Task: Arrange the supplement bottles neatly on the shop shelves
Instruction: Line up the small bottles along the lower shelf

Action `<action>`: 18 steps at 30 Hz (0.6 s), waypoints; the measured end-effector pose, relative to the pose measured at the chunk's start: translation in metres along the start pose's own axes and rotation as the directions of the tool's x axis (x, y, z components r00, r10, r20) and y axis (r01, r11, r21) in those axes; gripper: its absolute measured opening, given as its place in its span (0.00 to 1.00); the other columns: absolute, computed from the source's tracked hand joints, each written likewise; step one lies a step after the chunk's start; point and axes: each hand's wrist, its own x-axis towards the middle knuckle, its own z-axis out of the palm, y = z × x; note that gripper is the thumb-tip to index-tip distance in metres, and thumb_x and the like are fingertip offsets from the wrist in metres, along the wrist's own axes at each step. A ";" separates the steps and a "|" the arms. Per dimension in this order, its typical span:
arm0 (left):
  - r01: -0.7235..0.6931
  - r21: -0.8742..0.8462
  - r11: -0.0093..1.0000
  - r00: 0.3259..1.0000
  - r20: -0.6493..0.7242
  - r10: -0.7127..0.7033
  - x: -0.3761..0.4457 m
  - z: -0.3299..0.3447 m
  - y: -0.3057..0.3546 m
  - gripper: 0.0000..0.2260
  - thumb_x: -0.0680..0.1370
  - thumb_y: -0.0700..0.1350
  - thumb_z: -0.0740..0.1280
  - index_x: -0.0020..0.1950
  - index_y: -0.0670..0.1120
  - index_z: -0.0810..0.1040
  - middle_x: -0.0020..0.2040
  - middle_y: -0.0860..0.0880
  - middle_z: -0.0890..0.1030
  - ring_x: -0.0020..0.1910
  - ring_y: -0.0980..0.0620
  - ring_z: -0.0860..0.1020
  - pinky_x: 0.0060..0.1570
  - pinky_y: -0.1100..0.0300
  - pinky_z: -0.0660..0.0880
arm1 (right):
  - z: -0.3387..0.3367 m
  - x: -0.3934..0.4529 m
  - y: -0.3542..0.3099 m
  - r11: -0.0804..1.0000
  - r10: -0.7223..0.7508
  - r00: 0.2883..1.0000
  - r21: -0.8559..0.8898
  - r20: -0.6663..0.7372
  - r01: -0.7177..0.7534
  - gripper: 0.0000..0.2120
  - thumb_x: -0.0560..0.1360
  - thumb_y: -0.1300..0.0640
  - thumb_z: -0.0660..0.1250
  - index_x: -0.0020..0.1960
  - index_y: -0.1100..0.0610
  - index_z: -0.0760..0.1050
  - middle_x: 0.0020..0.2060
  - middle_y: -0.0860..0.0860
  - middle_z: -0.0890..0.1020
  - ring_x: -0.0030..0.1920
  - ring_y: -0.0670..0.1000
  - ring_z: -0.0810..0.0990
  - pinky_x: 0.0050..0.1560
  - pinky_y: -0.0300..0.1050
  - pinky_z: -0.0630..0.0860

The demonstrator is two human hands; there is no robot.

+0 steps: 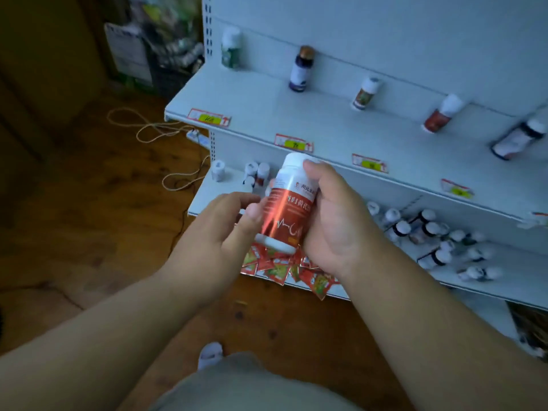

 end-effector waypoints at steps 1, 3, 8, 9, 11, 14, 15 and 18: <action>-0.017 0.005 1.000 1.000 0.018 0.017 -0.002 0.006 0.010 0.35 0.69 0.76 0.45 0.67 0.59 0.71 0.59 0.62 0.75 0.57 0.67 0.73 0.47 0.66 0.70 | -0.010 -0.011 -0.010 0.998 -0.056 0.998 0.000 -0.005 0.056 0.14 0.76 0.52 0.68 0.60 0.55 0.75 0.52 0.60 0.78 0.49 0.59 0.80 0.53 0.62 0.80; -0.066 0.007 0.998 0.996 0.058 0.066 0.000 0.021 0.038 0.35 0.69 0.76 0.45 0.67 0.60 0.71 0.60 0.63 0.75 0.58 0.66 0.73 0.50 0.65 0.71 | -0.028 -0.034 -0.036 0.980 -0.195 0.980 -0.040 -0.027 0.194 0.06 0.77 0.54 0.68 0.54 0.52 0.76 0.47 0.56 0.81 0.46 0.56 0.81 0.54 0.63 0.79; -0.186 0.043 0.982 0.958 0.230 0.172 -0.003 0.077 0.107 0.37 0.68 0.76 0.41 0.68 0.62 0.69 0.64 0.62 0.73 0.63 0.61 0.71 0.60 0.55 0.69 | -0.087 -0.098 -0.080 0.914 -0.401 0.911 0.023 -0.096 0.405 0.18 0.66 0.50 0.73 0.54 0.51 0.74 0.39 0.50 0.81 0.38 0.51 0.81 0.42 0.51 0.81; -0.215 0.044 0.976 0.946 0.259 0.196 -0.005 0.091 0.120 0.37 0.68 0.77 0.41 0.68 0.62 0.69 0.64 0.62 0.74 0.63 0.61 0.71 0.60 0.56 0.69 | -0.102 -0.113 -0.086 0.898 -0.430 0.896 0.053 -0.109 0.437 0.18 0.65 0.51 0.73 0.53 0.51 0.74 0.37 0.49 0.81 0.35 0.50 0.81 0.40 0.49 0.80; -0.285 0.022 0.958 0.916 0.301 0.265 -0.011 0.129 0.146 0.36 0.69 0.76 0.42 0.68 0.62 0.69 0.64 0.62 0.74 0.63 0.61 0.71 0.57 0.62 0.68 | -0.137 -0.144 -0.102 0.871 -0.477 0.868 0.061 -0.141 0.488 0.17 0.65 0.52 0.73 0.52 0.51 0.74 0.35 0.48 0.80 0.33 0.49 0.80 0.37 0.48 0.79; -0.379 0.029 0.925 0.870 0.351 0.345 -0.026 0.193 0.180 0.35 0.71 0.74 0.43 0.69 0.60 0.70 0.65 0.60 0.74 0.62 0.62 0.72 0.54 0.64 0.67 | -0.194 -0.187 -0.123 0.850 -0.517 0.837 0.006 -0.179 0.527 0.15 0.64 0.51 0.73 0.50 0.50 0.74 0.36 0.48 0.80 0.35 0.48 0.80 0.40 0.49 0.80; -0.406 0.047 0.913 0.860 0.358 0.364 -0.030 0.212 0.187 0.36 0.71 0.74 0.43 0.69 0.59 0.69 0.65 0.60 0.74 0.61 0.62 0.71 0.53 0.64 0.66 | -0.212 -0.198 -0.128 0.844 -0.530 0.826 -0.023 -0.194 0.536 0.15 0.65 0.51 0.73 0.49 0.49 0.74 0.38 0.49 0.80 0.37 0.49 0.80 0.42 0.50 0.80; -0.469 0.084 0.879 0.835 0.367 0.410 -0.037 0.262 0.210 0.35 0.70 0.74 0.42 0.68 0.60 0.69 0.62 0.61 0.72 0.58 0.63 0.69 0.50 0.70 0.63 | -0.262 -0.220 -0.139 0.825 -0.561 0.795 -0.075 -0.232 0.560 0.11 0.70 0.52 0.72 0.50 0.49 0.74 0.41 0.51 0.79 0.40 0.50 0.79 0.44 0.50 0.79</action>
